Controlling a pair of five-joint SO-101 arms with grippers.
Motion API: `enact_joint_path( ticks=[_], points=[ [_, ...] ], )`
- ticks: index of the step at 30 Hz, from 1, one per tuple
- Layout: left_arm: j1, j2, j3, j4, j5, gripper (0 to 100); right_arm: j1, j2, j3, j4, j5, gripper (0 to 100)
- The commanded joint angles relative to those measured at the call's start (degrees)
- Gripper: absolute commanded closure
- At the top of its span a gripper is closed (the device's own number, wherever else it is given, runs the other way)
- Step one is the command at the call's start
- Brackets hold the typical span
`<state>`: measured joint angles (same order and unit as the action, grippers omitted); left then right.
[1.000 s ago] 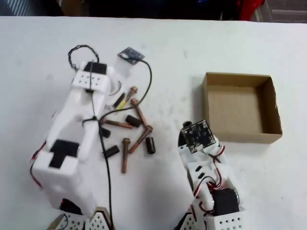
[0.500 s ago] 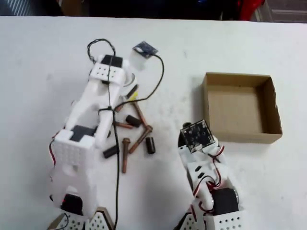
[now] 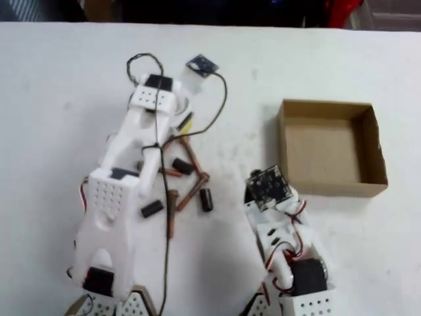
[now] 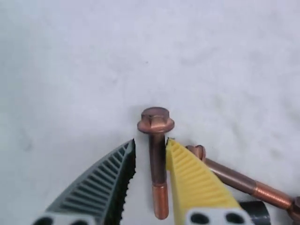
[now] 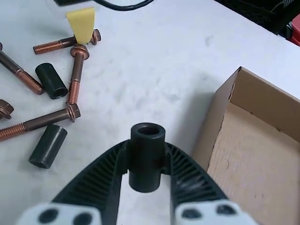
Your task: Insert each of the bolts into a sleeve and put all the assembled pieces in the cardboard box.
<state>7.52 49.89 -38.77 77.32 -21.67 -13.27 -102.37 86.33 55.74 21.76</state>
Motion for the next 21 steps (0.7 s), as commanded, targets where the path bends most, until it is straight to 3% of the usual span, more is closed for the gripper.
enact_joint_path(
  ticks=[1,9,14,21],
  points=[
    [-0.22,0.66,-2.99,0.7,0.44,86,-0.04,-0.75,-0.7,-1.27,0.53,98.2],
    [-0.22,1.1,-3.08,5.54,0.26,86,-0.04,-0.75,-0.7,-1.27,0.53,98.2],
    [-0.57,1.36,-2.99,4.66,0.09,87,-0.04,-0.75,0.44,-1.71,0.53,98.2],
    [-0.22,1.45,-2.64,-0.26,0.09,96,-0.04,-0.84,1.41,-3.21,0.79,98.2]
  ],
)
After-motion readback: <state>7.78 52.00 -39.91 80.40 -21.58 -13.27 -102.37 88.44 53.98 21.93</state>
